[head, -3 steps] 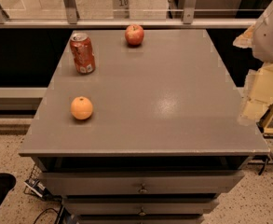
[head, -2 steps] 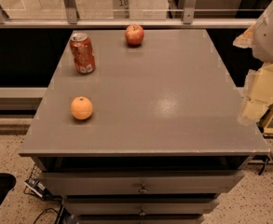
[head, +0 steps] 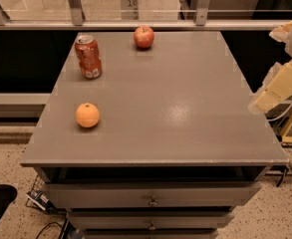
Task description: Move apple near orange
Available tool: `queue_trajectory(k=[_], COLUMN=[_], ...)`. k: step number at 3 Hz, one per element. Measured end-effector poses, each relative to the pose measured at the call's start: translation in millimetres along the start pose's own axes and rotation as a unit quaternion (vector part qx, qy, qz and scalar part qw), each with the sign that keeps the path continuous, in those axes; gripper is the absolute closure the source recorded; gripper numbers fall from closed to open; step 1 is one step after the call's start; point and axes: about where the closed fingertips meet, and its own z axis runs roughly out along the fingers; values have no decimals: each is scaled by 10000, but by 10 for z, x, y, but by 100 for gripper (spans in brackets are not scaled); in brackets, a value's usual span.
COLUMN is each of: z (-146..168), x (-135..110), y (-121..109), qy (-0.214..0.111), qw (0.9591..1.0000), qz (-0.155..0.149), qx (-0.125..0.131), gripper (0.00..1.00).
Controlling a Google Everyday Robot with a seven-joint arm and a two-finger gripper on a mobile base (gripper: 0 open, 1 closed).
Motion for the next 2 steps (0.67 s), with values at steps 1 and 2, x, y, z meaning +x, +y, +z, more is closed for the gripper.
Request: queue_trajectory(k=[1, 2], z=[255, 435], x=[-222, -673], y=[-360, -769], qy=[-1180, -2530], qw=[9915, 9636], qz=[518, 760], qx=[185, 401], gripper=[0, 0])
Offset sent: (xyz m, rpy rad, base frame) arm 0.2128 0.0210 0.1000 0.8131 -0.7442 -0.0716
